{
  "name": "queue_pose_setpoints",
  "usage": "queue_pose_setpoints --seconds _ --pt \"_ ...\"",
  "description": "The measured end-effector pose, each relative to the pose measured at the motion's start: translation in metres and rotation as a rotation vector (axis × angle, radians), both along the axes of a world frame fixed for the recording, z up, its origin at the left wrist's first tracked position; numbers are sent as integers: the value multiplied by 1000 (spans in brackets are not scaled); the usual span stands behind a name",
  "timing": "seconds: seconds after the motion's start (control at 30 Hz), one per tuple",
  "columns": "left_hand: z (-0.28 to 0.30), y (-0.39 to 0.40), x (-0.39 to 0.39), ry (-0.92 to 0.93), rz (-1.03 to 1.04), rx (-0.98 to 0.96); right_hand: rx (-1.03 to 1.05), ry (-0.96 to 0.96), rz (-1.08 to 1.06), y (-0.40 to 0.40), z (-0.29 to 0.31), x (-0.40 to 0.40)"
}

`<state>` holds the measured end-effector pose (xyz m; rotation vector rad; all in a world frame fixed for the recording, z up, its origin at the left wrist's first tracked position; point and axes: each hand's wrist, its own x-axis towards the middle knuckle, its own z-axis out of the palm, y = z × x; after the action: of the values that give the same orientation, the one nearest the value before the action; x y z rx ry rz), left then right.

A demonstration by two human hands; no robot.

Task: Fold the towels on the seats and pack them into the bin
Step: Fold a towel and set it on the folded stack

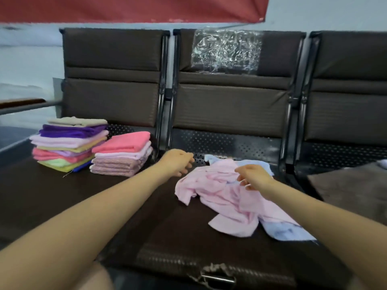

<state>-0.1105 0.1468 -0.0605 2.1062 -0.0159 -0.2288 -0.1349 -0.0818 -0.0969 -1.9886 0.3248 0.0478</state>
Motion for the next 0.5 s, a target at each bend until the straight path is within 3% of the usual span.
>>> queue_pose_setpoints --seconds 0.07,0.23,0.33,0.4,0.5 --pt "-9 -24 -15 49 -67 32 -105 -8 0 -25 -5 -13" --pt "-24 -42 -21 -180 -236 408 -333 -96 82 -68 2 -32" --pt "-34 -49 -21 -64 -254 377 -595 -19 204 -85 -8 -36" --pt "-50 -56 -21 36 -301 448 -629 17 256 -93 -15 -33" --pt "-83 -66 -22 81 -288 387 -635 74 302 -95 -22 -25"
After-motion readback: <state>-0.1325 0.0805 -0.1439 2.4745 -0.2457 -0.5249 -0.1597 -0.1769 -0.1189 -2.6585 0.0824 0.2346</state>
